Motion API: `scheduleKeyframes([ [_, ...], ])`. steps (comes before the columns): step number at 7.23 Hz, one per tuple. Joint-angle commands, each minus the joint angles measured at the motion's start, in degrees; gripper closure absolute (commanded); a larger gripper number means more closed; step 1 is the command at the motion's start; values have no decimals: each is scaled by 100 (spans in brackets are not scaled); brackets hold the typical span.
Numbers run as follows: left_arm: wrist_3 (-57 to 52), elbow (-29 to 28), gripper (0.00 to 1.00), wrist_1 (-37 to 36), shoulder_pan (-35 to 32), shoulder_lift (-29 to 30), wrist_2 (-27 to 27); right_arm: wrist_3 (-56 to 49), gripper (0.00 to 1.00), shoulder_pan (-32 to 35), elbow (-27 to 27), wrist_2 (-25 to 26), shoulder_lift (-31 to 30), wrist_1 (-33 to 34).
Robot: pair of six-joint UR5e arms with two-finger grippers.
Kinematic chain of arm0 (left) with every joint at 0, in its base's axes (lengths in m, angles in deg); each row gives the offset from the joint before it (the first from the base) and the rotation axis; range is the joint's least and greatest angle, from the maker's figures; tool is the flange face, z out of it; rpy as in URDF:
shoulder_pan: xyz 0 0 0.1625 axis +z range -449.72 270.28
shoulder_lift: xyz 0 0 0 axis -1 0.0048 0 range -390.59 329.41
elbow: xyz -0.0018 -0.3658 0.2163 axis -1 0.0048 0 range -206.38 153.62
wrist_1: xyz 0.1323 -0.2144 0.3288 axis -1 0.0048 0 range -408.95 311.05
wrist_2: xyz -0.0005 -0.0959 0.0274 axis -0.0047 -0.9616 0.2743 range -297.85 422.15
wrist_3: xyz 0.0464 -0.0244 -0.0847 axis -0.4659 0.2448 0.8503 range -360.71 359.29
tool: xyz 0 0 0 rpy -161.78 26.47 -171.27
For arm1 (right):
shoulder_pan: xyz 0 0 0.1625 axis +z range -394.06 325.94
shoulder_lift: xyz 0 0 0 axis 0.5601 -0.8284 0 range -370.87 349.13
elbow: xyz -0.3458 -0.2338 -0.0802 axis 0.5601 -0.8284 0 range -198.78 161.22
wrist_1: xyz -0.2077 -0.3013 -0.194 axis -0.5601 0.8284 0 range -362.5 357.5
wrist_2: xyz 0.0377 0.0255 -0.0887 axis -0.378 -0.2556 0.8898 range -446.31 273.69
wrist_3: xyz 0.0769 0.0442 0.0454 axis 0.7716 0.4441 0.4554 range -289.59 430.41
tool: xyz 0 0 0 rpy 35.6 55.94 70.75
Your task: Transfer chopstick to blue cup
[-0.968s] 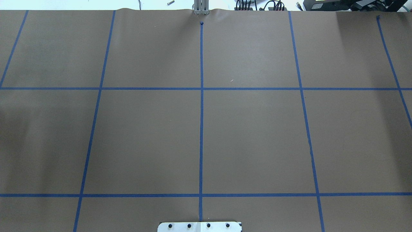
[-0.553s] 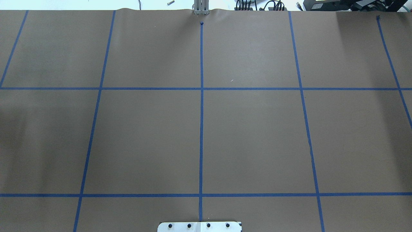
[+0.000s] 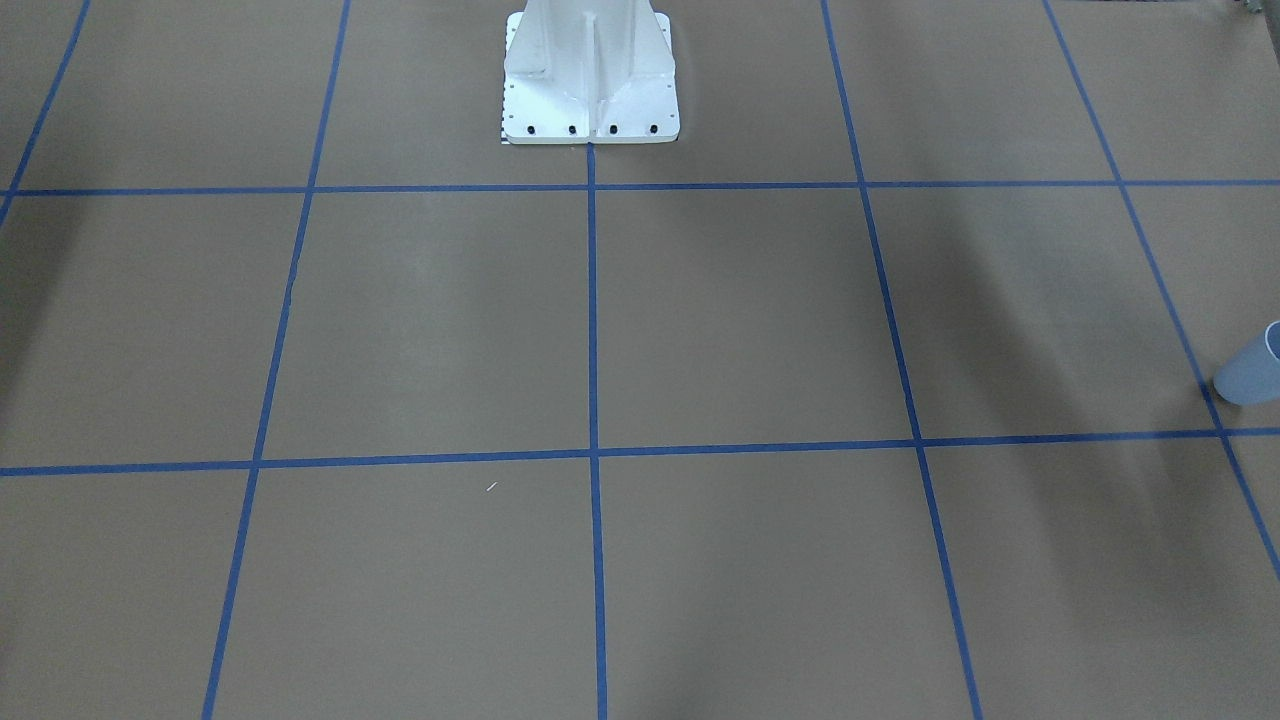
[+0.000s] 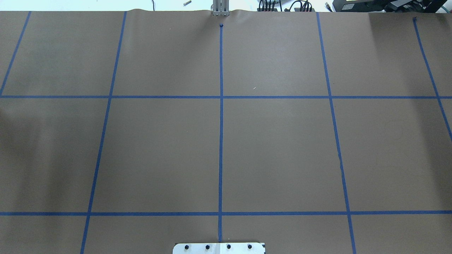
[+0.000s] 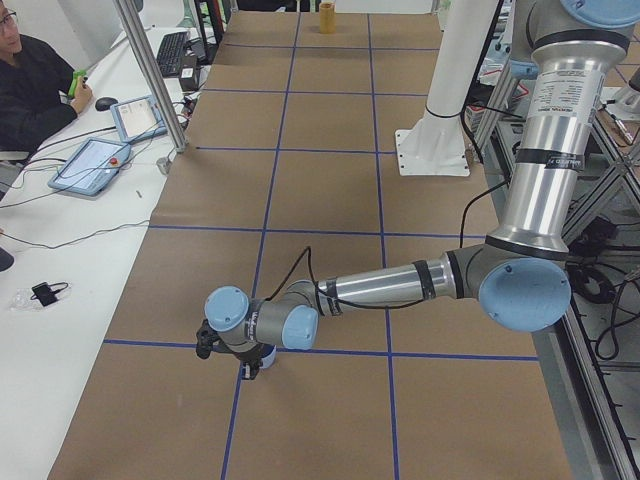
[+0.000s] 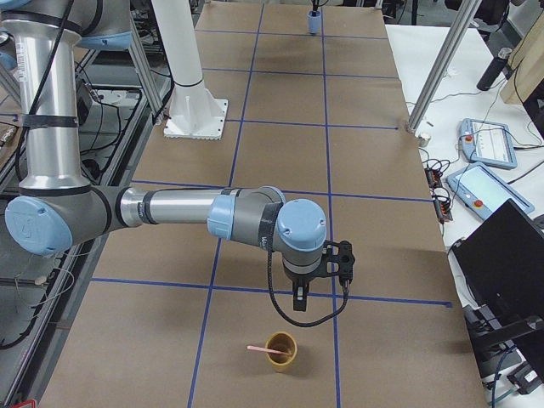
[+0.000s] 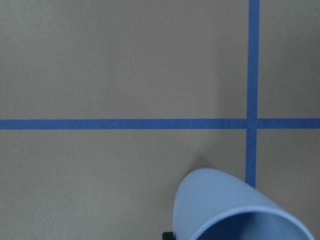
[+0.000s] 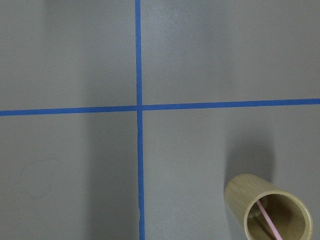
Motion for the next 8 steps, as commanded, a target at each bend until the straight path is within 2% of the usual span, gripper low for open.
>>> scheduleKeyframes([
  [1,162,890,100,-1396,-34,561,-80,-9,0,4,-29,9,-43,1],
  [2,938,1391,100,-2030,0,965,-71,-18,0,4,-73,35,-60,-7],
  [4,3262,2254,100,-2142,1154,1388,-27,-26,0,4,-152,97,-43,-16],
  [5,4310,2519,100,-2325,1605,1800,-27,-26,0,4,-240,97,-8,-16],
  [6,5121,2722,100,-2710,2105,2265,-18,-18,0,-5,-345,97,45,-25],
  [8,6563,2741,100,-2933,3176,3049,532,-26,0,4,-364,105,37,-34],
])
